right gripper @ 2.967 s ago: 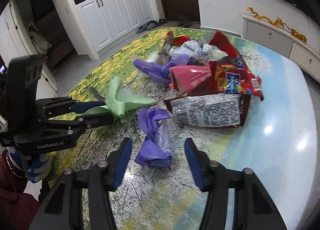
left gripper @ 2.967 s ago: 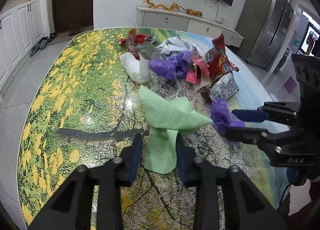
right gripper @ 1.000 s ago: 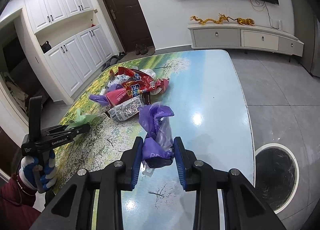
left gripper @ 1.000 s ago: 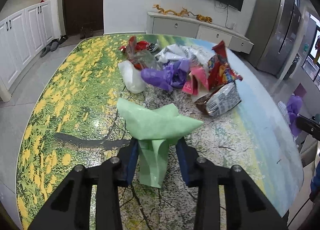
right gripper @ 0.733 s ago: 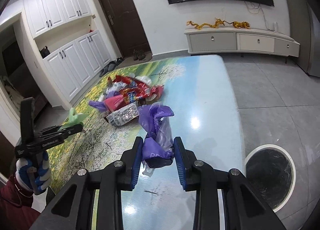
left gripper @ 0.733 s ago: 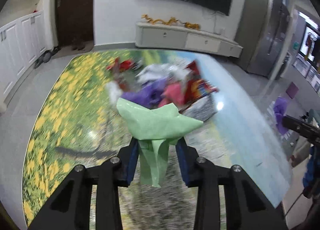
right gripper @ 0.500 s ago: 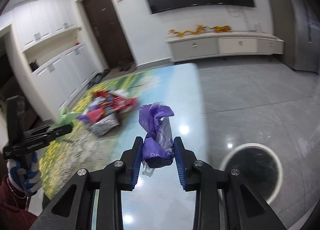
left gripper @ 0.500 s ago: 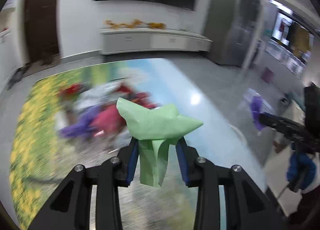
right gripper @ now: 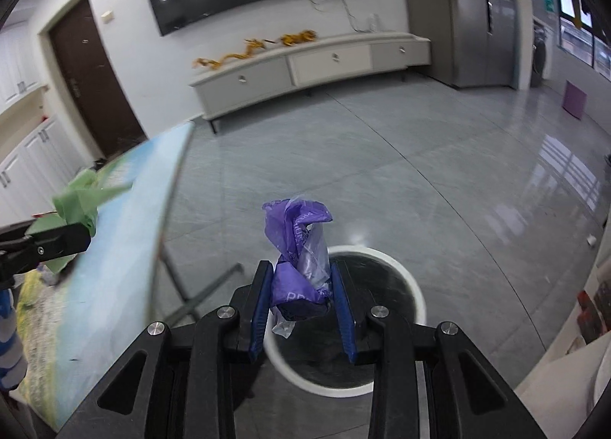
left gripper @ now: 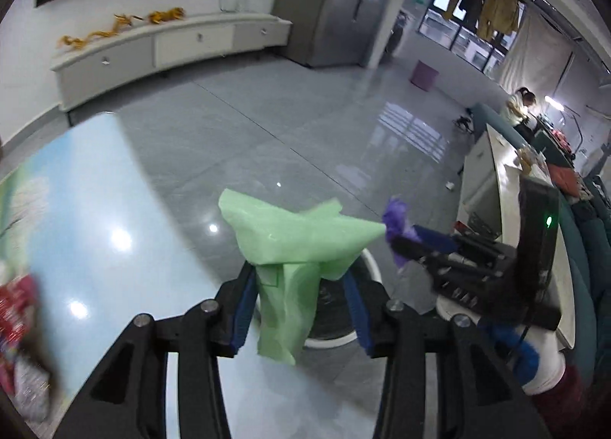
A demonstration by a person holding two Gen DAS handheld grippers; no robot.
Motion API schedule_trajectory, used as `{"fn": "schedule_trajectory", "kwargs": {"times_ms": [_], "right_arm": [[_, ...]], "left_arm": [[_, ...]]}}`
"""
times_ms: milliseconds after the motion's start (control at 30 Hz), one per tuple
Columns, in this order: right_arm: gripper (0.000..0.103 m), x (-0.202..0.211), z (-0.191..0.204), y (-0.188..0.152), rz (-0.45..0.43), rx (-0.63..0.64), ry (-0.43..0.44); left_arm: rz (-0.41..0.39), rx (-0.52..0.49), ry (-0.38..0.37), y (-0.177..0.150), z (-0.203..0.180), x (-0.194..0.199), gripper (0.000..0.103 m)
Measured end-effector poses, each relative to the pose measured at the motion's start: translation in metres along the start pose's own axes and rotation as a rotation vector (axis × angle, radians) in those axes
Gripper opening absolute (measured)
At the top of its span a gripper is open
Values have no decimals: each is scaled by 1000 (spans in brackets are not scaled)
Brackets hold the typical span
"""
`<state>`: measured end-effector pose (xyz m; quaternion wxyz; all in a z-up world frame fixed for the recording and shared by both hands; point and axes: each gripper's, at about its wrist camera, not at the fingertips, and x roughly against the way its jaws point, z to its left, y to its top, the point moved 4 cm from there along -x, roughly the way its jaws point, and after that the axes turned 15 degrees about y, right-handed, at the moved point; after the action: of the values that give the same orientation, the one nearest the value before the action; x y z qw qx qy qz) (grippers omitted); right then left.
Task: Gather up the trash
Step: 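Open the left gripper over the bin while the right opens to drop the purple bag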
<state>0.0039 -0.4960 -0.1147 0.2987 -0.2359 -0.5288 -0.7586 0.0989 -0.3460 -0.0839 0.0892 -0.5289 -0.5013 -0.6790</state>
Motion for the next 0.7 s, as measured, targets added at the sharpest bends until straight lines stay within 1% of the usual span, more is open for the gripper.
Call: {"fn": "schedule_trajectory", "kwargs": {"times_ms": [33,67,100,167,233,267,400,467,533,567,633,700], "right_arm": [[32,-4,-6,-1,5,-8,-10],[32,-7,-14,-2,11,-17,-23],[33,-11,-20,-3,16,-25,-35],[37,-16,-29,-7,26,-34,-56],[50,-19,-37,-8,33,-44,-96],[51,-17,-39,-8,28,-51,-103],[64,-5,-39,-5,-5,-69,-111],[69,4,-29,-2,-33,-73,-94],[80,17,-13,6,-69,-61,-70],[84,24,-2,8,-89,-46,-61],[96,34,20,15,-129,-19,-36],[102,48,47,20,-170,13,5]], "left_arm": [[8,-1,-2,4,-4,-7,51],[17,1,-6,8,-9,-16,57],[27,8,-17,12,-13,-24,58],[42,16,-34,16,-19,-32,59],[39,24,-36,18,-18,-34,59],[30,25,-33,17,-17,-32,59],[-37,38,37,11,0,-13,59],[-79,62,74,5,12,3,59],[-109,69,122,-1,27,19,59],[-120,63,153,-8,36,31,59],[-134,69,203,-20,54,47,59],[-146,91,231,-32,71,64,59]]}}
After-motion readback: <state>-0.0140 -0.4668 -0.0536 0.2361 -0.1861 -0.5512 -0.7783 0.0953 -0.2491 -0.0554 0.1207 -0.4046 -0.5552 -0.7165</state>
